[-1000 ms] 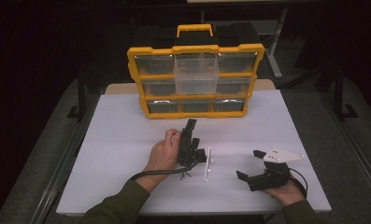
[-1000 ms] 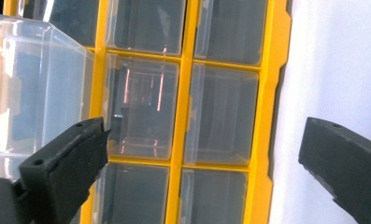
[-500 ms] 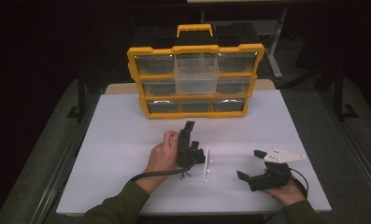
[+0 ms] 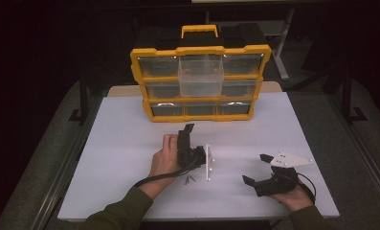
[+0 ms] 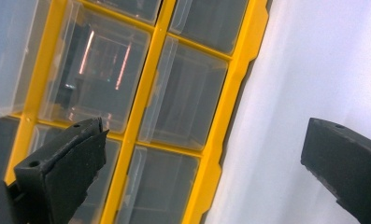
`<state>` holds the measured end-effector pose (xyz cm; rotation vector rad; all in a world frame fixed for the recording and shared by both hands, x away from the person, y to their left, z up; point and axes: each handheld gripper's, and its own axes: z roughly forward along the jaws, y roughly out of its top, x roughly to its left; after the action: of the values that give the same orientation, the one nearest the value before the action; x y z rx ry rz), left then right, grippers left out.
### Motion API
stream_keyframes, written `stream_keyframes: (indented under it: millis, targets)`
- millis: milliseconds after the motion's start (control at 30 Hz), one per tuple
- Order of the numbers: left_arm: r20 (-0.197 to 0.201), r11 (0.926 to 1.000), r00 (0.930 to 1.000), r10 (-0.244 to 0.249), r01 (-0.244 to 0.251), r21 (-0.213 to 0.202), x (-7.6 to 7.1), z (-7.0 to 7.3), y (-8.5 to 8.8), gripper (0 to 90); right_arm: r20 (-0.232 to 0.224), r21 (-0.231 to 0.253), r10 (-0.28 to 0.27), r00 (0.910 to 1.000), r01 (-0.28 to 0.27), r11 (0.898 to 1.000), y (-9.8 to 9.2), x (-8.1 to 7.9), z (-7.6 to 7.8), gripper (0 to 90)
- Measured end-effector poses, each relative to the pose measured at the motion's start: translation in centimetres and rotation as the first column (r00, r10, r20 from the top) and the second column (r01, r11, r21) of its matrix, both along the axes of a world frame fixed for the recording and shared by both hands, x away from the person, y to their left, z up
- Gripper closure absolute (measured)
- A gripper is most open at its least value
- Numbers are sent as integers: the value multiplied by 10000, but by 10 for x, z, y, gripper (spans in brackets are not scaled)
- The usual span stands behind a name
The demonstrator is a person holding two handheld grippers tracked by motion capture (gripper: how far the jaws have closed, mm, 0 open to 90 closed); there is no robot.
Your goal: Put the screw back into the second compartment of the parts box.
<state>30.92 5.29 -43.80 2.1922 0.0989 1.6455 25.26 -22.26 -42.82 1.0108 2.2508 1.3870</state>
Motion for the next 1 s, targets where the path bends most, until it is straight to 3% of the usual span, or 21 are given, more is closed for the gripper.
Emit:
stream_keyframes:
  millis: [233, 300, 467, 533, 567, 700, 800, 867, 900, 1000]
  targets:
    - [-703, 9955, 9975, 10, -76, -948, 4, 4, 4, 0, 9, -32, 28, 10000, -28, 10000, 0, 0, 0, 0]
    - [-781, 9907, 9969, -61, -46, -1361, 6, 4, 5, 0, 10, -29, 27, 10000, -27, 10000, 0, 0, 0, 0]
    - [-1304, 9817, 9915, 33, -281, -1883, 8, 10, 9, 0, 18, -45, 41, 10000, -40, 10000, 0, 0, 0, 0]
    - [-1533, 9741, 9882, -68, -281, -2242, 9, 12, 11, 0, 17, -44, 38, 10000, -38, 10000, 0, 0, 0, 0]
    - [-1666, 9656, 9860, -102, -336, -2579, 10, 11, 11, 0, 16, -48, 44, 10000, -44, 10000, 0, 0, 0, 0]
    - [-2190, 9446, 9755, -195, -538, -3239, 13, 11, 14, 0, -3, -61, 41, 10000, -41, 10000, 0, 0, 0, 0]
    - [-2483, 9360, 9685, -169, -721, -3446, 16, 12, 15, 0, 1, -57, 40, 10000, -40, 10000, 1, 0, 0, 0]
    - [-2650, 9256, 9640, -232, -794, -3700, 17, 12, 16, 0, -2, -63, 43, 10000, -43, 10000, 0, 0, 0, 0]
    - [-2792, 9153, 9598, -270, -886, -3929, 17, 12, 17, 0, -3, -66, 45, 10000, -45, 10000, 0, 0, 0, 0]
    - [-3170, 8945, 9475, -427, -1051, -4345, 19, 13, 19, 0, -3, -75, 46, 10000, -46, 10000, 1, 0, 0, 0]
